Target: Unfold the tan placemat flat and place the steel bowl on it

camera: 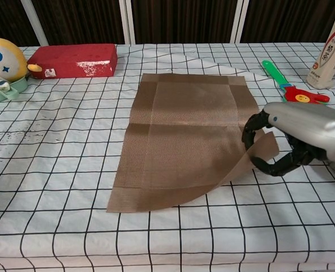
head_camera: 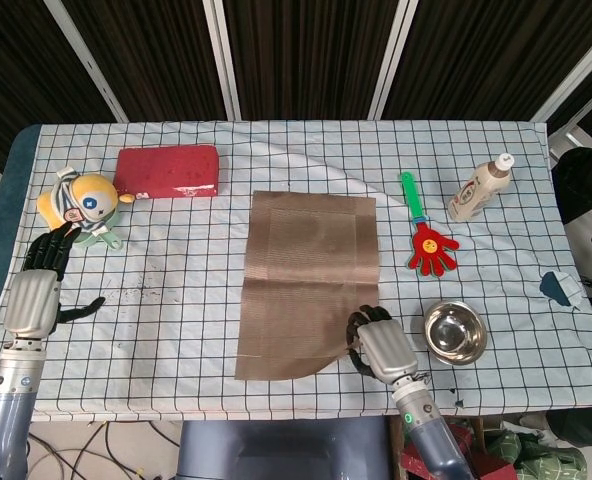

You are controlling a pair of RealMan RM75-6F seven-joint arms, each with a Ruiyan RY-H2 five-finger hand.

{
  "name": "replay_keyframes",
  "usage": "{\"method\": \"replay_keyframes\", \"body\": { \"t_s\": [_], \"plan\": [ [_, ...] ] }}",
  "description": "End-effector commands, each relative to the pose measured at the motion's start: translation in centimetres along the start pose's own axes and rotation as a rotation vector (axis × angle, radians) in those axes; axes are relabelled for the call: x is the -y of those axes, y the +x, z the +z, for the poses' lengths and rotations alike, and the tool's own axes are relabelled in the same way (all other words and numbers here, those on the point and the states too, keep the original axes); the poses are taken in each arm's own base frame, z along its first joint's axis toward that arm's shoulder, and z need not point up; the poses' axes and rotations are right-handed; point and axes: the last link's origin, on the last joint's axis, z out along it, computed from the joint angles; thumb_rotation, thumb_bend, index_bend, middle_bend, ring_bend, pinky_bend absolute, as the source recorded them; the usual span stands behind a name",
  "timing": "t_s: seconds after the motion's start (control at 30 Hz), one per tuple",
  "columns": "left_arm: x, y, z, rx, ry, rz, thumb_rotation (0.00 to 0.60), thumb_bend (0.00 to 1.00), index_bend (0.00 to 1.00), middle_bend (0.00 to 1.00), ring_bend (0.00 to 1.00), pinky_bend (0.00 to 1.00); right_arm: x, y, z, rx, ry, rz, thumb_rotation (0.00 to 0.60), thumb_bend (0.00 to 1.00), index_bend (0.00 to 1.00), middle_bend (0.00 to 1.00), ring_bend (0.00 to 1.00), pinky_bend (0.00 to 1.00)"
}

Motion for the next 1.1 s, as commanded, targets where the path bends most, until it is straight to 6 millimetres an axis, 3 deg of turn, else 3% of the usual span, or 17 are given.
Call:
{"method": "replay_keyframes", "body": {
  "t_s": [0.03,0.33,0.7,1.1],
  "plan": [
    [0.0,0.0,0.0,0.000,0.001,0.000,0.600,0.01,0.00,0.00,0.00,0.05,-0.9,1.6,0.2,-0.023,-0.040,-0.026,0.600,0.45,0.74,0.29,0.15,0.17],
    [0.0,0.0,0.0,0.002,0.001,-0.002,0.600,0.01,0.00,0.00,0.00,0.05,-2.6,3.9,0.7,-0.053,-0.088,-0.116,0.600,0.45,0.75,0.29,0.15,0.17],
    [-0.2,-0.1,-0.2,0.004,-0.003,0.000,0.600,0.01,0.00,0.00,0.00,0.05,-7.1,7.7,3.0,-0.032,-0.192,-0.462,0.600,0.45,0.75,0.29,0.15,0.17],
    [-0.2,-0.1,-0.2,0.003,-0.001,0.000,0.600,0.01,0.00,0.00,0.00,0.05,-9.7,9.0,5.0,0.013,-0.208,-0.756,0.600,0.45,0.75,0.29,0.15,0.17]
  ]
}}
